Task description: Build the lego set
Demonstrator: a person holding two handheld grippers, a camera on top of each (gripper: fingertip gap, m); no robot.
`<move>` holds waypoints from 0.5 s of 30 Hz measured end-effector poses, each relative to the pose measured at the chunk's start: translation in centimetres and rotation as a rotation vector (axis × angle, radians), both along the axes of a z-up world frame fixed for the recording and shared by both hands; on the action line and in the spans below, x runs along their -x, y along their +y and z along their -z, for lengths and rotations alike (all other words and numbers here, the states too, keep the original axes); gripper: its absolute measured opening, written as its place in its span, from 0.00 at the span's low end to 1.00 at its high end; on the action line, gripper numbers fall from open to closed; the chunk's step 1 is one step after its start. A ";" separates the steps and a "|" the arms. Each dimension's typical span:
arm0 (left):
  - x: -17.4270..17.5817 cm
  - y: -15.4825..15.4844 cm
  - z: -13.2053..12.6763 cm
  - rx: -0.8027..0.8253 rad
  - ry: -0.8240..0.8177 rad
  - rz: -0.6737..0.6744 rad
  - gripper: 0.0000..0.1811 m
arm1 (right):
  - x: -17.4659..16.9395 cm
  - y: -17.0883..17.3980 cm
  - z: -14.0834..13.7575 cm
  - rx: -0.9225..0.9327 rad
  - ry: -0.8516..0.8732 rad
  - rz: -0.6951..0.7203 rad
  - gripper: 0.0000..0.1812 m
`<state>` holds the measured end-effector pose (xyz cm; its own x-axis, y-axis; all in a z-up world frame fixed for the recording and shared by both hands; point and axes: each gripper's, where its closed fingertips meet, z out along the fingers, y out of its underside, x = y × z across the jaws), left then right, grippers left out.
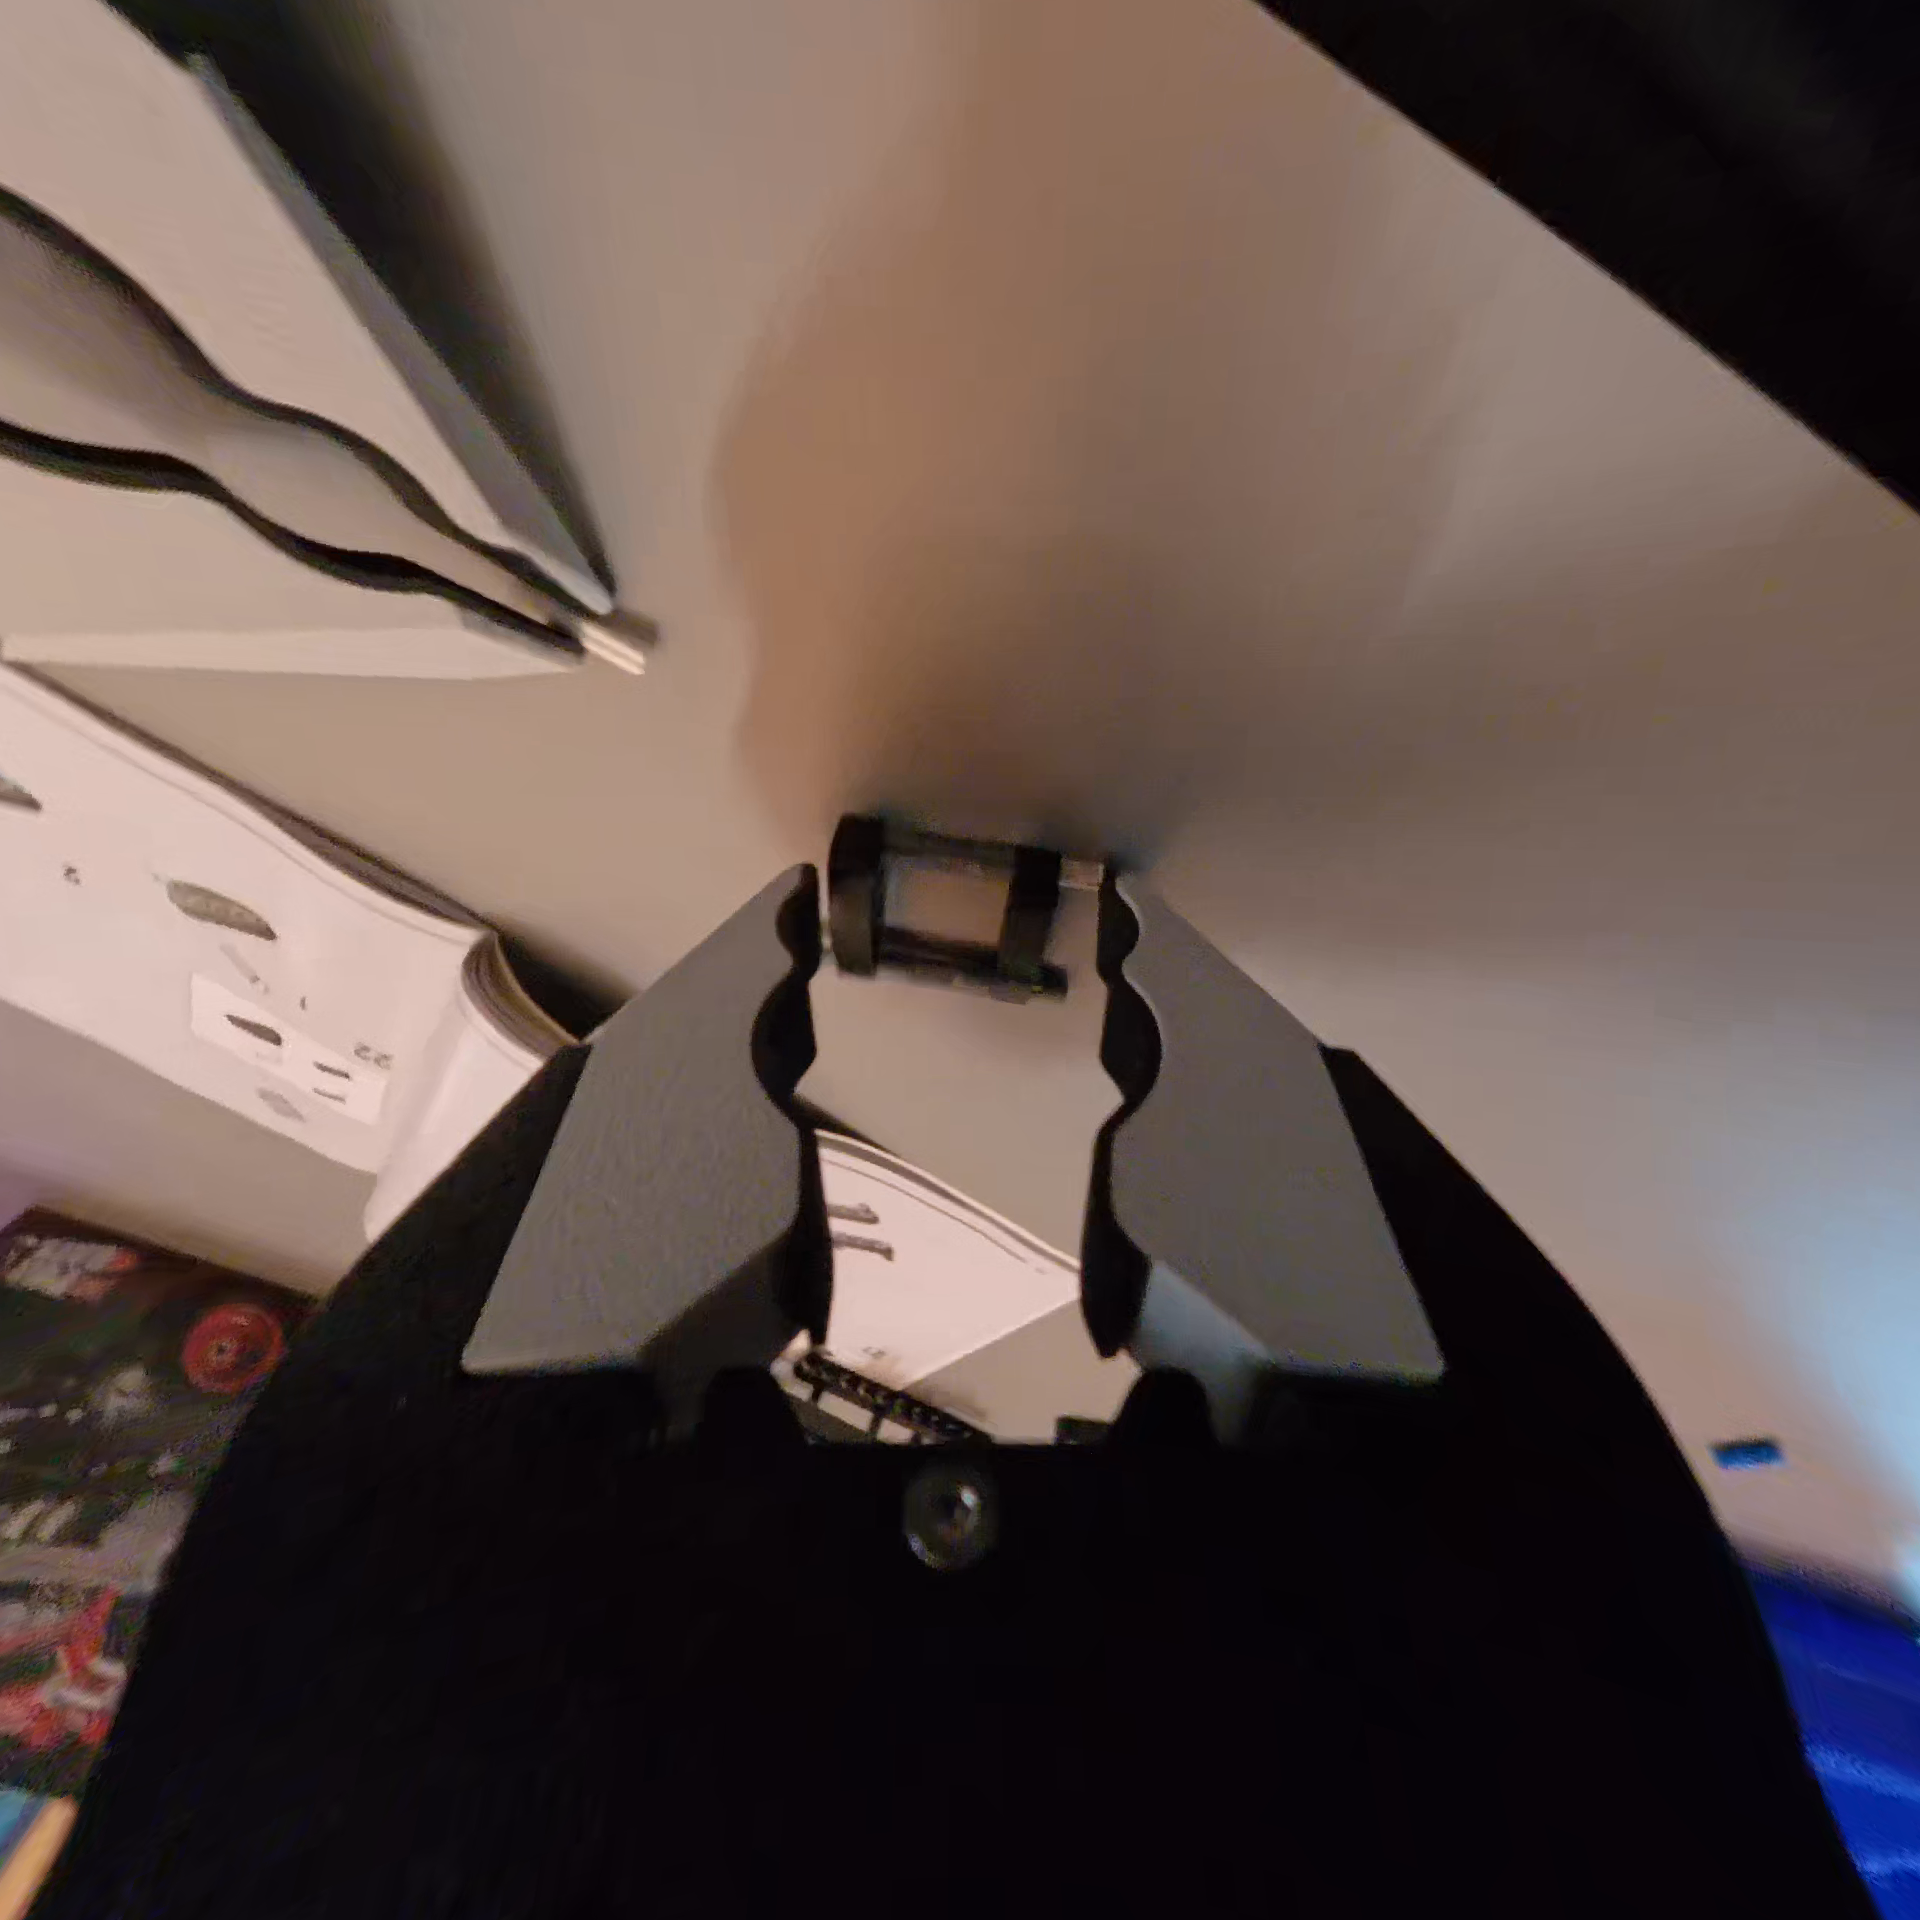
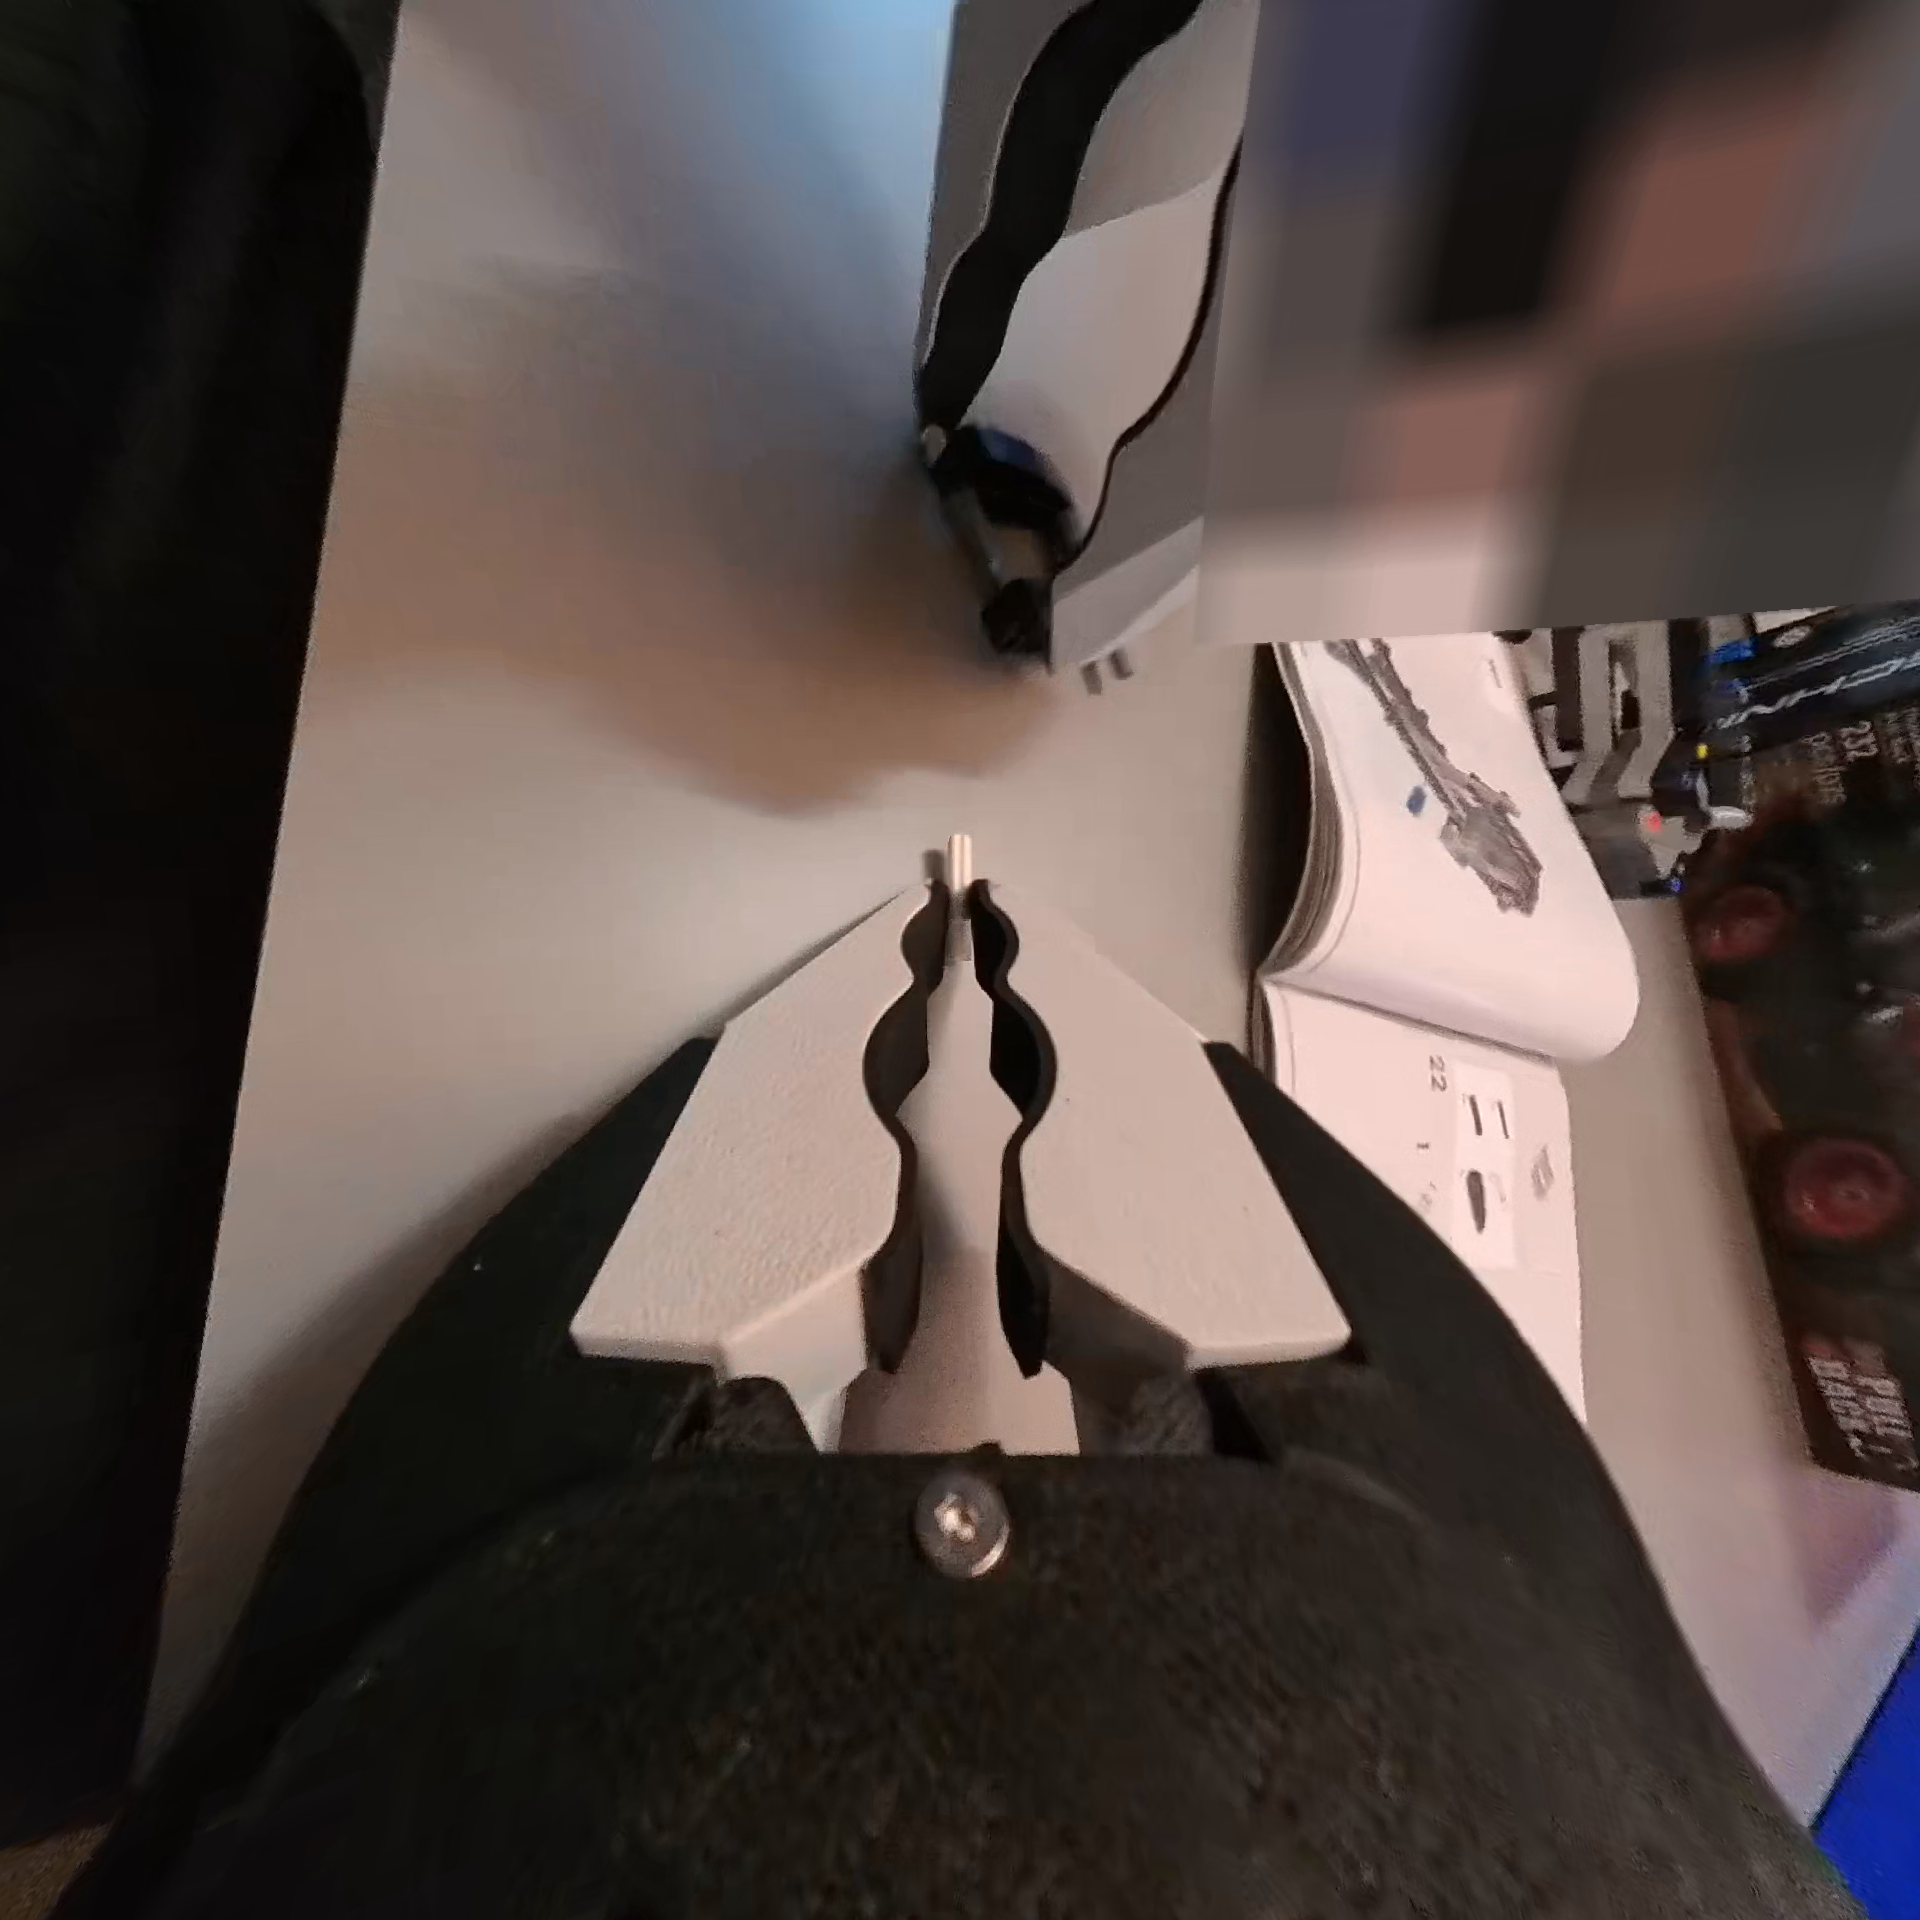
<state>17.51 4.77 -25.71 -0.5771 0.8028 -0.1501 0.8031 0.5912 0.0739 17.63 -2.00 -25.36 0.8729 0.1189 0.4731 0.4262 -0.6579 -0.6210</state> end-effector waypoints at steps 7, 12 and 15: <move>-0.4 -0.2 -3.3 0.442 0.060 -0.747 0.36 | 0.1 1.7 0.0 -0.014 0.010 0.028 0.01; 0.8 0.1 -3.0 0.856 0.214 -1.310 0.32 | 1.0 3.1 -0.5 -0.093 0.070 -0.008 0.02; 0.7 0.9 -1.8 0.932 0.273 -1.386 0.26 | 1.0 3.0 -0.7 -0.106 0.087 -0.003 0.09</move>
